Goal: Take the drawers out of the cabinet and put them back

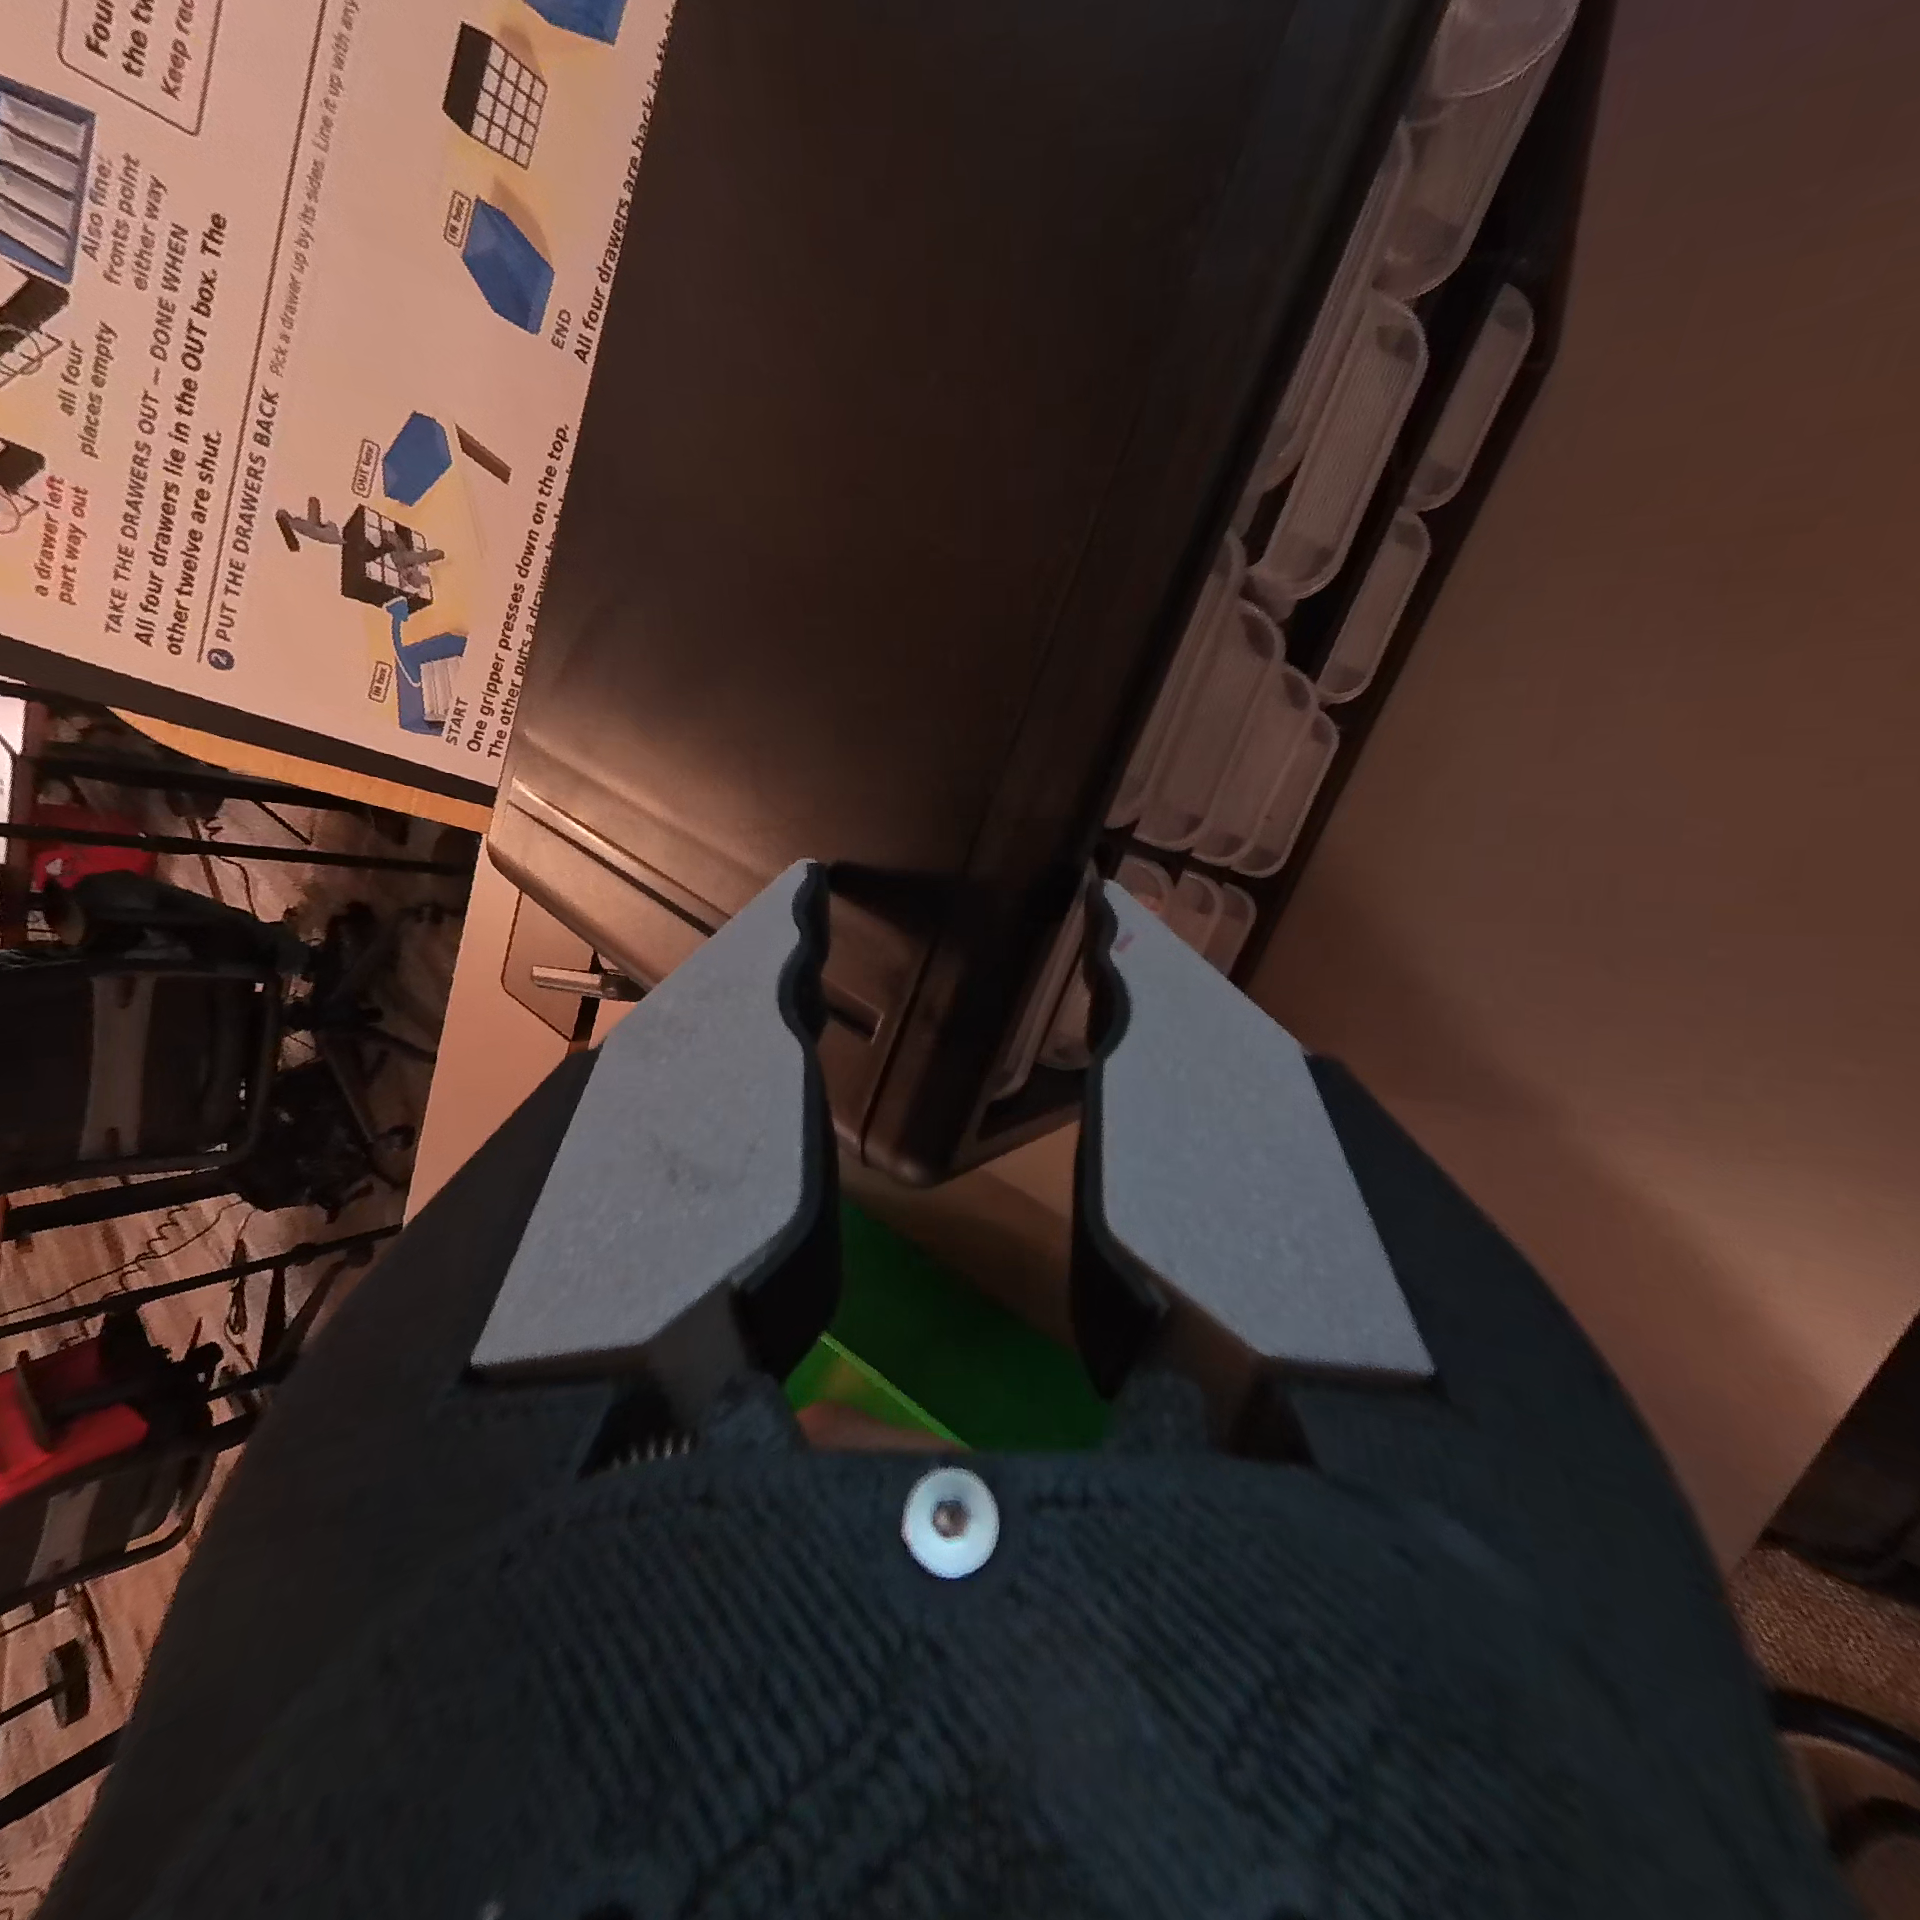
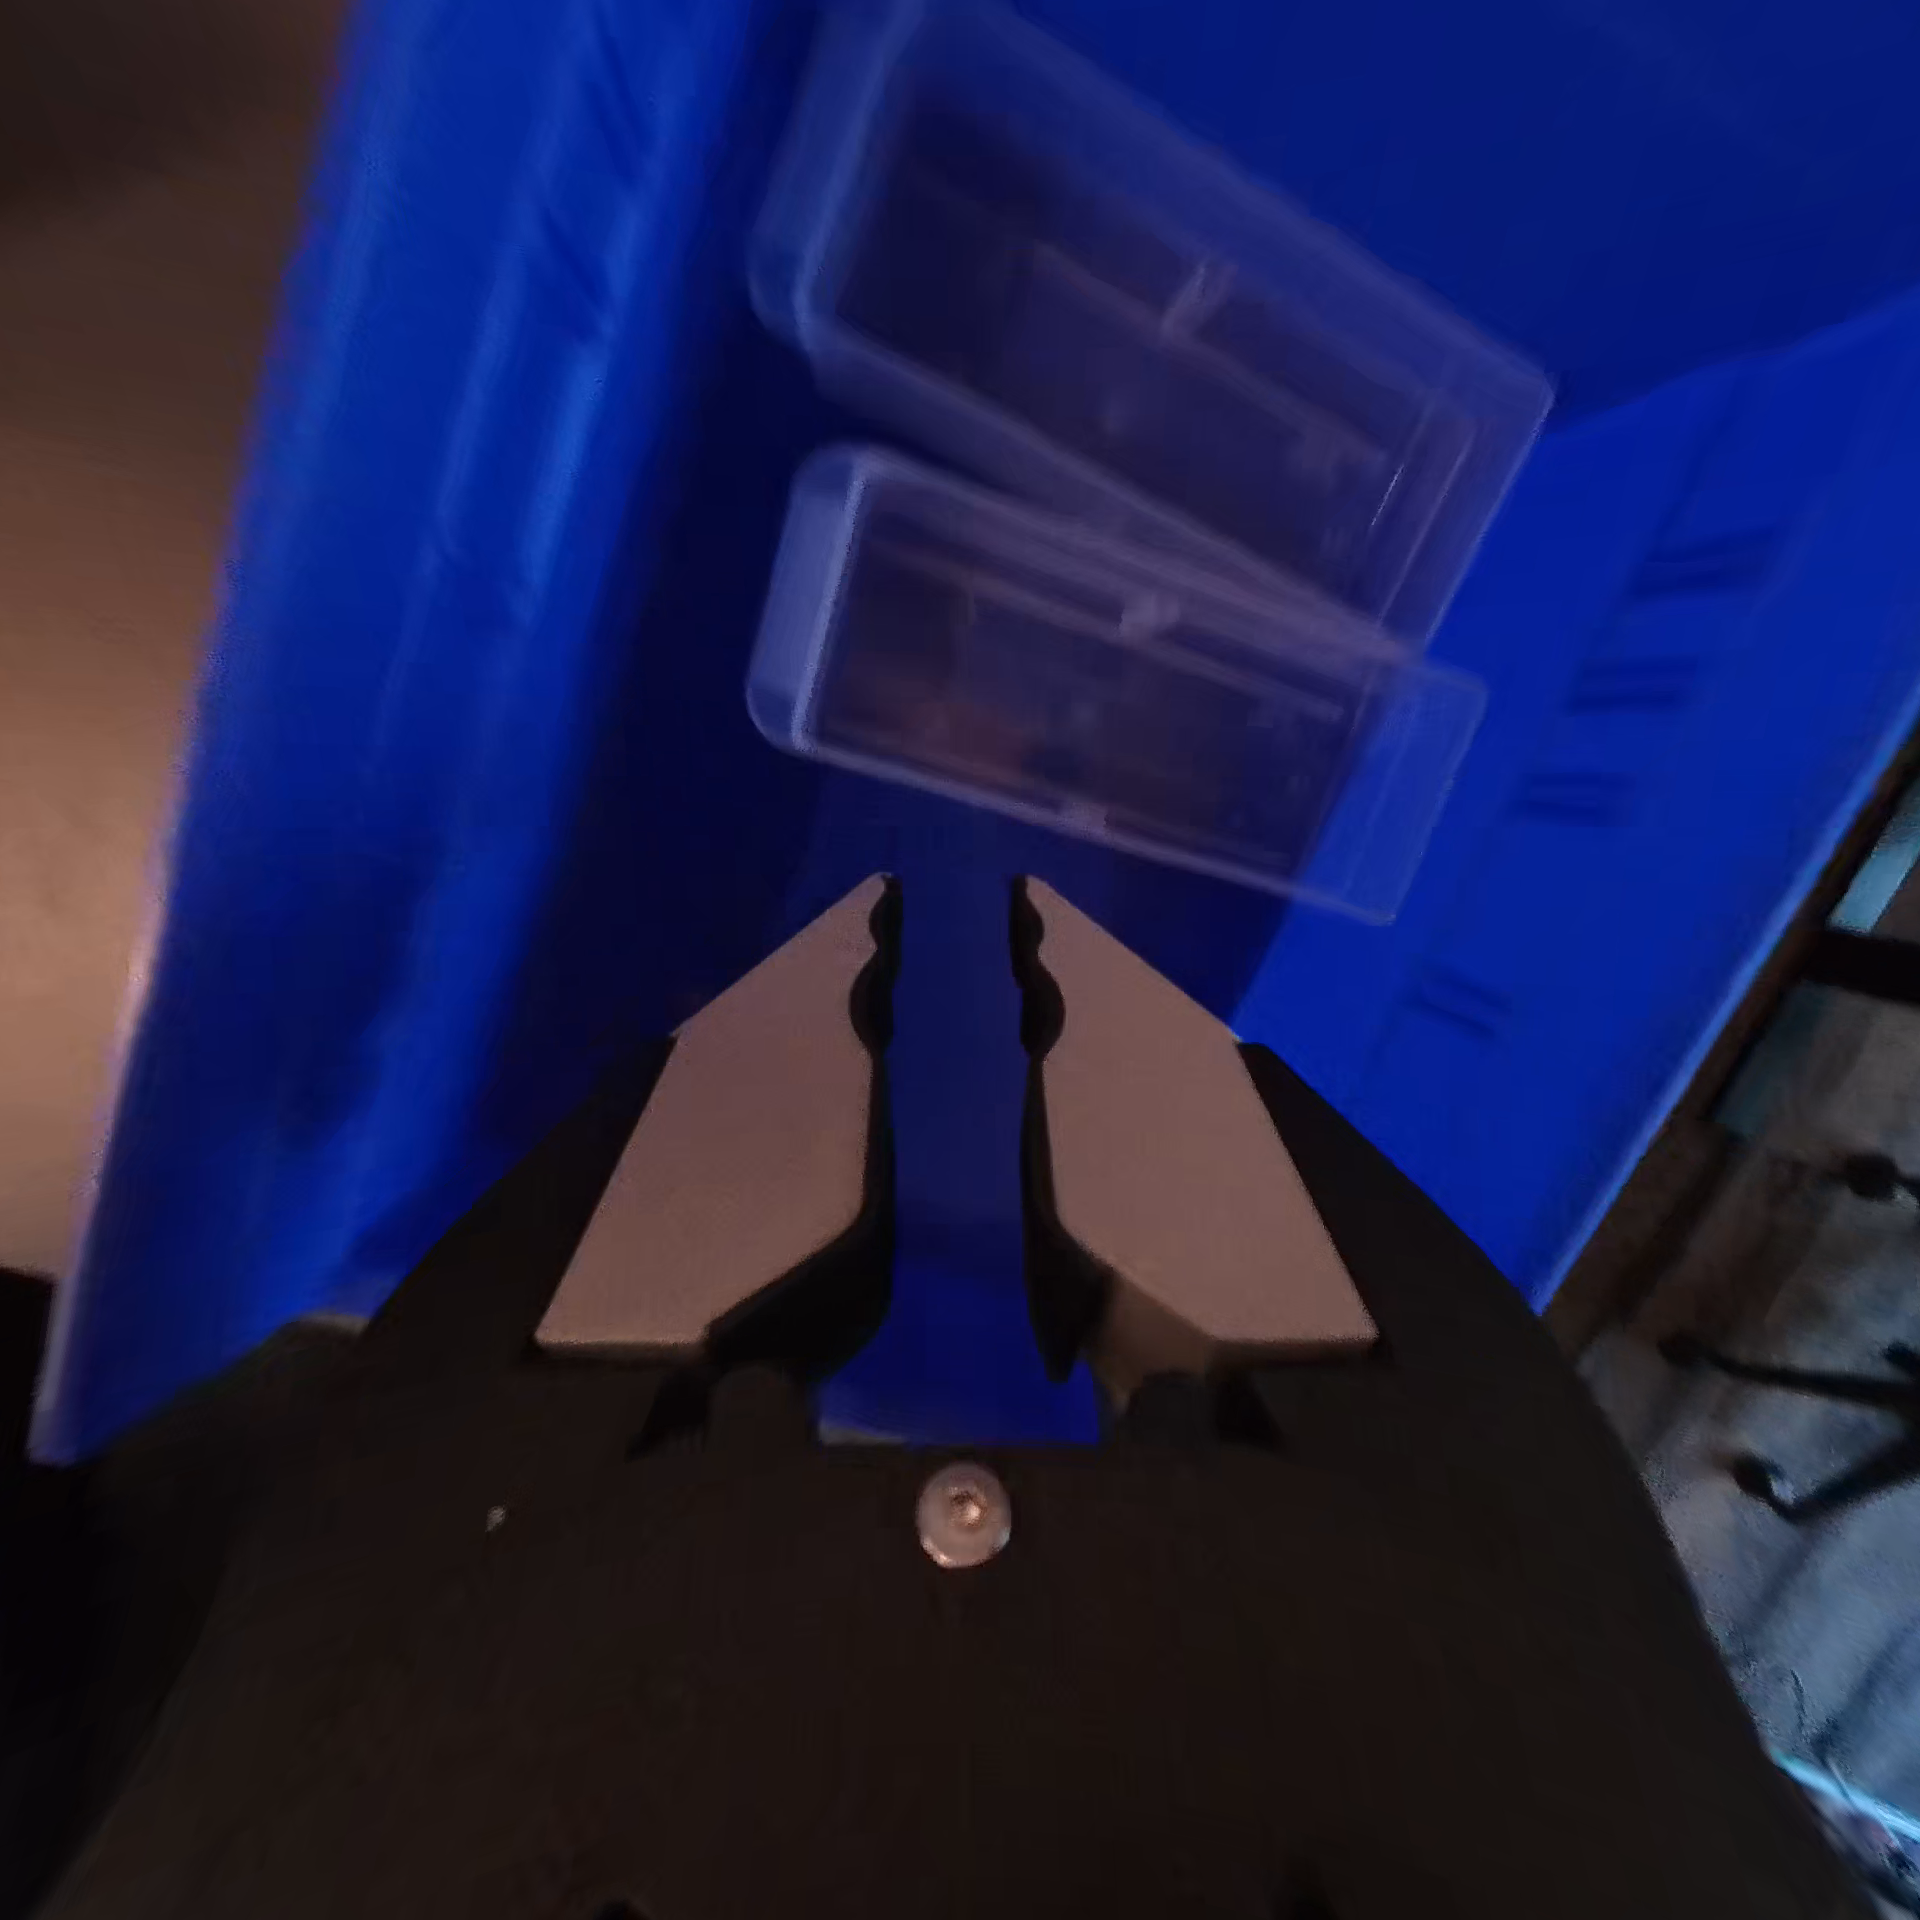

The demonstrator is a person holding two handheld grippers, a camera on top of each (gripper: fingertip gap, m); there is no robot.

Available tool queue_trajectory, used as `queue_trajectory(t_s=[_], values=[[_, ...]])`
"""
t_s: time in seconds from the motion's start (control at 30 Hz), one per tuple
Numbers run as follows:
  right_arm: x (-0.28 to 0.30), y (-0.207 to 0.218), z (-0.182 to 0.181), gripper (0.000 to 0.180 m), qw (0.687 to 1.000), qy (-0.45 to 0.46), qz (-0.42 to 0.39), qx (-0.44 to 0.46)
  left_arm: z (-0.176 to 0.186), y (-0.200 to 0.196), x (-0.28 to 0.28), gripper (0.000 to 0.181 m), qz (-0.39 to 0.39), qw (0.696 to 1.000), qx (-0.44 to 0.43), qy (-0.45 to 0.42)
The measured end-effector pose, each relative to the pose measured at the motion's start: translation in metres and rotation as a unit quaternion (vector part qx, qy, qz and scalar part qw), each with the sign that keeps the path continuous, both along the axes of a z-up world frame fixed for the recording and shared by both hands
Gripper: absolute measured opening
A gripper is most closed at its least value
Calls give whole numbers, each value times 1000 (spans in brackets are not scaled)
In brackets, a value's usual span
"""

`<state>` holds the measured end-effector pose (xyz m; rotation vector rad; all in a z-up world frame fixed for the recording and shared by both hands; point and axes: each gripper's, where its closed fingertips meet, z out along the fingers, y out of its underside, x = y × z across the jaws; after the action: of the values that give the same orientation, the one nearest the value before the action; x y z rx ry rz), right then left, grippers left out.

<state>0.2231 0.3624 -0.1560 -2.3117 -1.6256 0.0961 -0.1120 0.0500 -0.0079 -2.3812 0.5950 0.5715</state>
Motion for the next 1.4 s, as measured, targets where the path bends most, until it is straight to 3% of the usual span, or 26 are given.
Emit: queue_trajectory(t_s=[0.13, 0.23, 0.37, 0.43, 0.6, 0.67, 0.77, 0.87, 1.0, 1.1, 1.2, 1.4], values=[[27, -10, -21, 9, 998, -60, 0, -26, 0, 0, 0, 48, 1, 1000, 1, -2], [21, -13, -13, 8, 999, -25, -11, -17, 0, 0, 0, 48, 4, 1000, -5, 2], [-20, -31, 48, 7, 992, 105, 37, 58, 0, 0, 0, 48, 7, 1000, -19, 10], [-43, -54, 88, 15, 977, 161, 85, 113, 0, 0, 0, 48, 9, 999, -28, 15], [-112, -176, 154, 32, 904, 322, 244, 137, 0, 0, 0, 47, 14, 999, -38, 23], [-137, -225, 149, 50, 884, 360, 281, 99, 0, 0, 0, 47, 16, 999, -38, 22], [-172, -293, 115, 62, 866, 384, 320, -1, 0, 0, 0, 47, 17, 999, -39, 21], [-210, -333, 81, 63, 847, 423, 316, -57, -1, 0, 0, 48, 21, 998, -45, 27], [-254, -323, 53, 52, 841, 488, 226, -58, -1, 0, 0, 47, 21, 998, -48, 35], [-276, -320, 32, 59, 843, 495, 179, -107, -1, 0, 0, 47, 20, 998, -48, 36], [-292, -314, 29, 54, 839, 511, 147, -116, -1, 0, 0, 47, 18, 998, -48, 36], [-308, -310, 42, 20, 772, 569, 69, -273, -1, 0, 0, 47, 19, 998, -50, 38]])
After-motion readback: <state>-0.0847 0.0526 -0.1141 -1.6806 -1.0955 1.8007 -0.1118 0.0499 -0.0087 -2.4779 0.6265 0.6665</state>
